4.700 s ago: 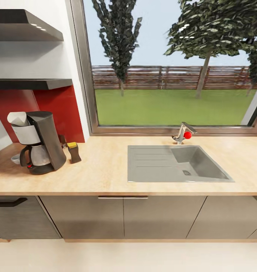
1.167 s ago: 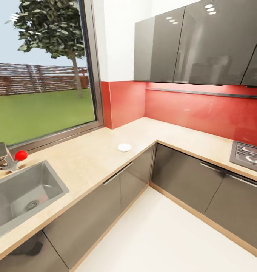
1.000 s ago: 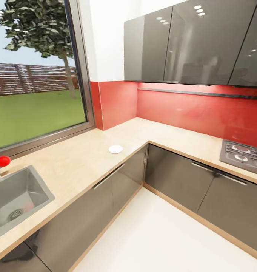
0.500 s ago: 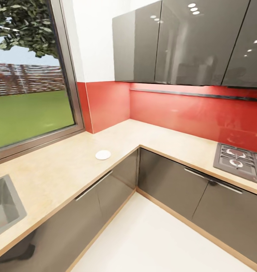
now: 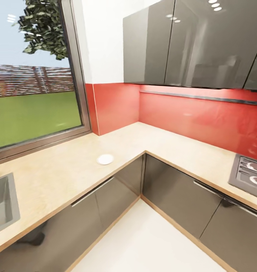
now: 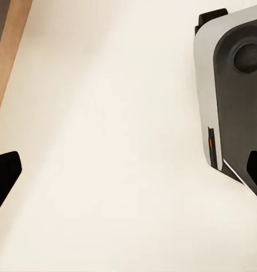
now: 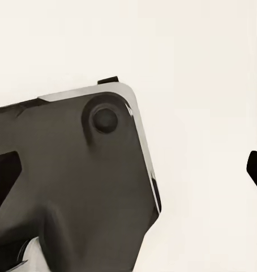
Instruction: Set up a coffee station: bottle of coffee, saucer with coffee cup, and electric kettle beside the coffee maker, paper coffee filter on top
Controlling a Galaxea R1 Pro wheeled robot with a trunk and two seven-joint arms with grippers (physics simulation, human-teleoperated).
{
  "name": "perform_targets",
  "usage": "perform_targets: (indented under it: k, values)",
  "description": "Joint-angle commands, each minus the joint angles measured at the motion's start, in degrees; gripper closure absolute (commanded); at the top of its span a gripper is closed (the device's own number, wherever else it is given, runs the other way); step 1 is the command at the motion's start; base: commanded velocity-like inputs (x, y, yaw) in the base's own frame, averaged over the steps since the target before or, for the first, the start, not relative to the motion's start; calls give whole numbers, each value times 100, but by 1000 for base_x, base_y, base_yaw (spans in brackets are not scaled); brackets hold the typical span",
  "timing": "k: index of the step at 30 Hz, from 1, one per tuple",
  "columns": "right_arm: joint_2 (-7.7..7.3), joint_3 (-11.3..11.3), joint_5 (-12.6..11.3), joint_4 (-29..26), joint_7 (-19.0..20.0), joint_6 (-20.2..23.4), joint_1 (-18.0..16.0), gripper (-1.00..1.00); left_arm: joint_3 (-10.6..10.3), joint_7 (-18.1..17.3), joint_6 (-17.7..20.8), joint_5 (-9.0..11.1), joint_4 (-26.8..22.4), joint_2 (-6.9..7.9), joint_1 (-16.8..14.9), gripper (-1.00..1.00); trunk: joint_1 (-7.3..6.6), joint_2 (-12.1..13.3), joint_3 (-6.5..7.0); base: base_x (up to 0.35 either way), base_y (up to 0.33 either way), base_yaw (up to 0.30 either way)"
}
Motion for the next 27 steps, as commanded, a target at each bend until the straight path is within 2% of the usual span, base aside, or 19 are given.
perform_targets:
  k: [1, 15, 27]
  values:
    - [0, 4, -60, 4, 7, -22, -4, -100, 47, -45, 22, -41, -16, -4, -5, -100, 5, -12, -10, 174, -285, 270]
    - [0, 4, -60, 4, 7, -25, -4, -100, 56, -45, 15, -43, -9, -25, -5, -100, 5, -12, 2, 137, -297, 275]
    - [0, 4, -60, 4, 7, -30, -4, -100, 57, -45, 14, -38, -16, -91, -5, -100, 5, -12, 2, 21, -311, 278]
